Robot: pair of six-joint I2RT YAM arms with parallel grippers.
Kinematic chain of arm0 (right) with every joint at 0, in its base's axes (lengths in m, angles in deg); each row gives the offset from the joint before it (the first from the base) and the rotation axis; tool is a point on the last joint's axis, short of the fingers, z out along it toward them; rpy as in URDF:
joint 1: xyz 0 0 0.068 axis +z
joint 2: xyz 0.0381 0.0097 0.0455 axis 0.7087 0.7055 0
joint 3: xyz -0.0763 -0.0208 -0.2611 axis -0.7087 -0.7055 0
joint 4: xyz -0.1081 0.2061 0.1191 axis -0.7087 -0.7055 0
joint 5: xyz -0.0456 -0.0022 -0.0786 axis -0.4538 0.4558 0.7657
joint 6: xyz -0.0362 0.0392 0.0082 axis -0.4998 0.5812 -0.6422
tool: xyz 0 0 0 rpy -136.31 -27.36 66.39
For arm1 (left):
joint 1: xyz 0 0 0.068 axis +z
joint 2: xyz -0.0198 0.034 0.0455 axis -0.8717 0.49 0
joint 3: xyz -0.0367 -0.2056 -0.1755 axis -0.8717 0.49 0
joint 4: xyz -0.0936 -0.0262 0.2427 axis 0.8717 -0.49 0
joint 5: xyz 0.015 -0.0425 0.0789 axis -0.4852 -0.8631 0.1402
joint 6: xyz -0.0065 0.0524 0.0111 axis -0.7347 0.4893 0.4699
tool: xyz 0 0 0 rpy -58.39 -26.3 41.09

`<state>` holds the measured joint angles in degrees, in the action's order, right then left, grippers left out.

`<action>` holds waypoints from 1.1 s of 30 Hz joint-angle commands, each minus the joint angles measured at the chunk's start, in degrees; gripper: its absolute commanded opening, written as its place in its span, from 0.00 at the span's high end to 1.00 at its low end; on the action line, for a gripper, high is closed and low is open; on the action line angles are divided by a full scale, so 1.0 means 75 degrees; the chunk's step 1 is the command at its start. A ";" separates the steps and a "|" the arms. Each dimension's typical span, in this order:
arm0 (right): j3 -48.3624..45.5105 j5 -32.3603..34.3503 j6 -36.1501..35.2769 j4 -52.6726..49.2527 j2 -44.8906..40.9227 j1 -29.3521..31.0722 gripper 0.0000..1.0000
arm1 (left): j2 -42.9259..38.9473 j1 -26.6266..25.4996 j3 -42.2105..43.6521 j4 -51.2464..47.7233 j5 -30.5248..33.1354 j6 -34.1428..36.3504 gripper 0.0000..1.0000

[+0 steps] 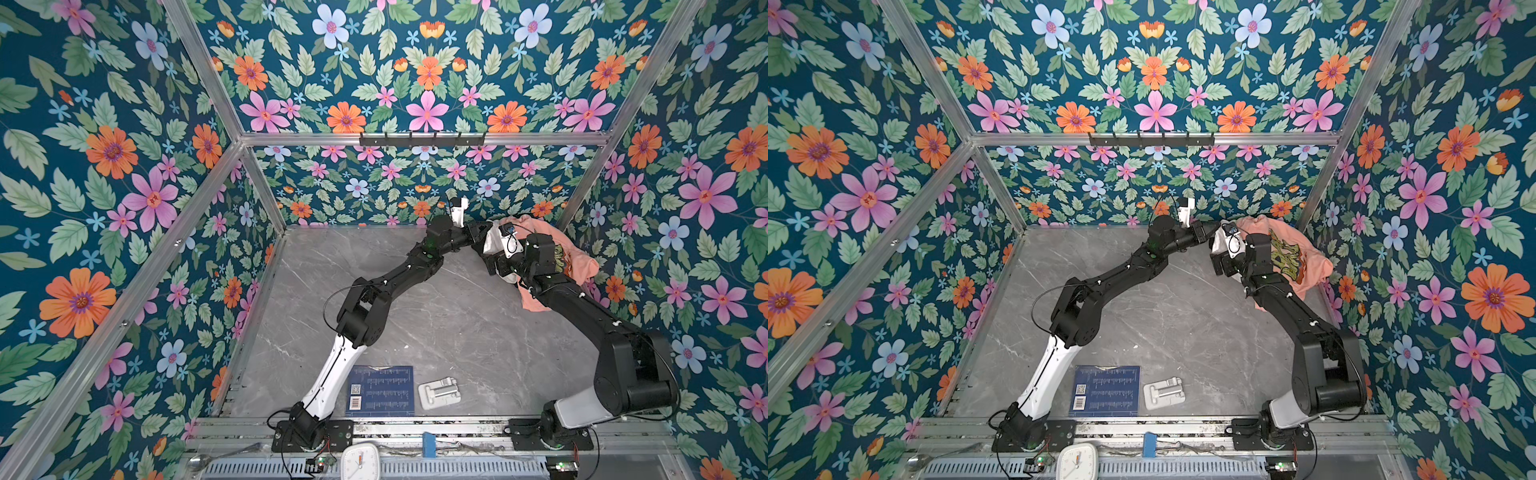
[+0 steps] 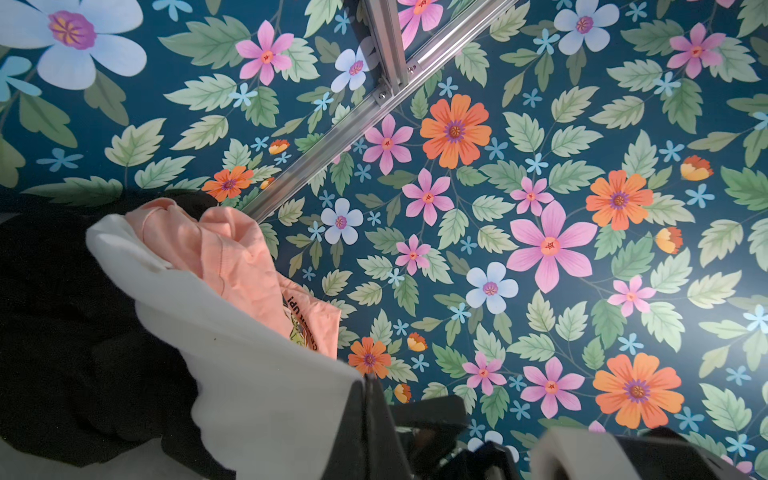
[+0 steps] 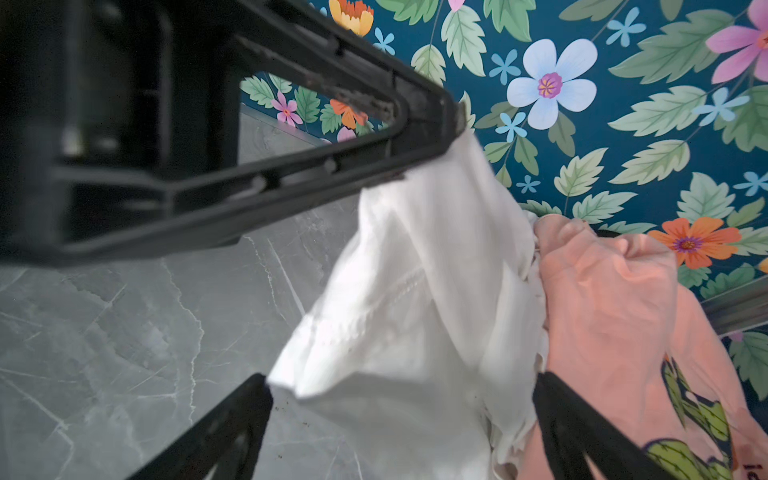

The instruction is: Pick out a specific cloth from the pile

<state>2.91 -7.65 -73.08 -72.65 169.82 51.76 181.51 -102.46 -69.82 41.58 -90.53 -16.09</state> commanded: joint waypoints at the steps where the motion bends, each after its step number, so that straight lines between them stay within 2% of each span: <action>1: 0.0189 0.0248 -0.0198 0.0492 0.0375 -0.0046 0.01 | -0.0177 -0.0004 -0.0037 0.0161 -0.0066 0.0111 1.00; 6: 0.0452 0.0518 -0.0153 0.0779 0.1076 -0.0192 0.06 | -0.0270 -0.0005 0.0064 0.0224 -0.0066 0.0102 1.00; 9: 0.0562 0.0523 -0.0047 0.0876 0.1337 -0.0245 0.12 | -0.0278 -0.0016 0.0112 0.0289 -0.0057 0.0055 1.00; 12: 0.0602 0.0475 0.0044 0.1015 0.1446 -0.0257 0.22 | -0.0283 -0.0011 0.0131 0.0325 -0.0056 0.0026 1.00; 15: 0.0573 0.0451 0.0135 0.1142 0.1479 -0.0275 0.38 | -0.0284 -0.0010 0.0182 0.0358 -0.0045 0.0011 1.00; 19: 0.0550 0.0522 0.0165 0.1275 0.1480 -0.0275 0.67 | -0.0295 -0.0016 0.0250 0.0371 -0.0037 0.0016 1.00; 23: 0.0556 0.0667 0.0172 0.1405 0.1399 -0.0297 0.84 | -0.0317 -0.0019 0.0340 0.0405 -0.0033 0.0082 1.00; 25: 0.0566 0.0755 0.0241 0.1466 0.1356 -0.0345 0.99 | -0.0385 -0.0018 0.0484 0.0459 -0.0031 0.0148 0.91; 29: 0.0643 0.0901 0.0427 0.1529 0.1225 -0.0473 1.00 | -0.0670 -0.0016 0.1064 0.0758 0.0028 0.0365 0.72; 33: 0.0770 0.0708 0.0545 0.1398 0.1074 -0.0509 1.00 | -0.0877 -0.0014 0.1553 0.1057 0.0038 0.0519 0.67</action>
<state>7.87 -1.14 -70.45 -64.39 178.85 47.91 176.01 -102.63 -59.53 45.43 -90.25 -14.23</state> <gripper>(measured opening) 0.059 0.327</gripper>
